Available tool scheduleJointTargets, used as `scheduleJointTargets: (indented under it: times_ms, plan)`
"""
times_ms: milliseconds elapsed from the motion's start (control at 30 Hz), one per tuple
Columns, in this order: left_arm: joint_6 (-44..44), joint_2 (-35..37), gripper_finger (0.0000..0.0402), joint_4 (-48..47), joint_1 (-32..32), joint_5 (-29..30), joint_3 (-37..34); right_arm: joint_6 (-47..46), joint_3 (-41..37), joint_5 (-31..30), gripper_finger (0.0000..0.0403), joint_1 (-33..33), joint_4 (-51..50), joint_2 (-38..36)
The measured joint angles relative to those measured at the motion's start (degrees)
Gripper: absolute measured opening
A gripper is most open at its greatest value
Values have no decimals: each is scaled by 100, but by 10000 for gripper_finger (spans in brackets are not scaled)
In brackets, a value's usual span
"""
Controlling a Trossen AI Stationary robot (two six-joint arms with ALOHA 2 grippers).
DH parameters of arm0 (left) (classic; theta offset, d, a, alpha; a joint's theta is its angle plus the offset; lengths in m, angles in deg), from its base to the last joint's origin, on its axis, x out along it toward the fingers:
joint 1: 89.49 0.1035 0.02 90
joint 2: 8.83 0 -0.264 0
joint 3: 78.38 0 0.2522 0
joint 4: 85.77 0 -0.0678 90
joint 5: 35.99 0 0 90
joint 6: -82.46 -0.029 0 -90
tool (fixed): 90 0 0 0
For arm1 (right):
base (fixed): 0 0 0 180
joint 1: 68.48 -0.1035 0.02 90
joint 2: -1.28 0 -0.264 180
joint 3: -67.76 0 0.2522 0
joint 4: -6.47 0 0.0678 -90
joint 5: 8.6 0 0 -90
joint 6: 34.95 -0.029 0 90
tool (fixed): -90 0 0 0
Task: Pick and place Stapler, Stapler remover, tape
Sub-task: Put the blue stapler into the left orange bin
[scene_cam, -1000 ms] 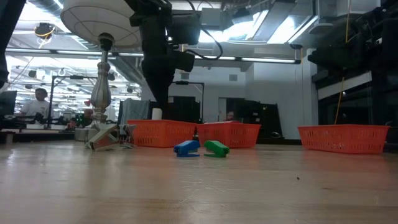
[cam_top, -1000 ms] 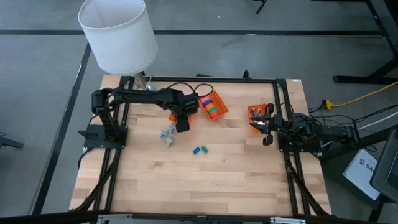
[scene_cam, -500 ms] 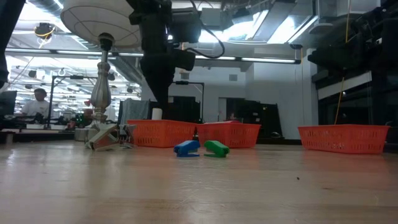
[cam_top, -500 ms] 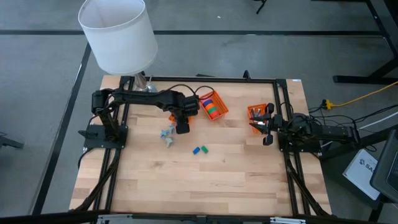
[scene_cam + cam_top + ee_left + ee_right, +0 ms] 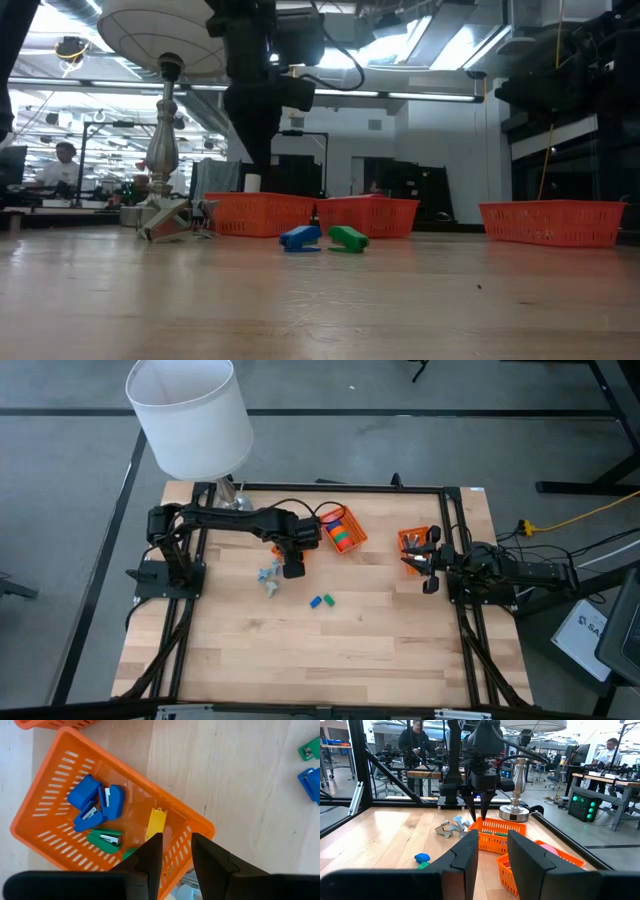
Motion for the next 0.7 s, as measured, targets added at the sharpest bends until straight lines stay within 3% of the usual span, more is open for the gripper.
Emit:
scheduleJointTargets:
  times_ms: [700]
  plan:
    - [-124, 0, 99, 30, -235, -2, 2, 2, 0, -2, 108, 2, -2, -1]
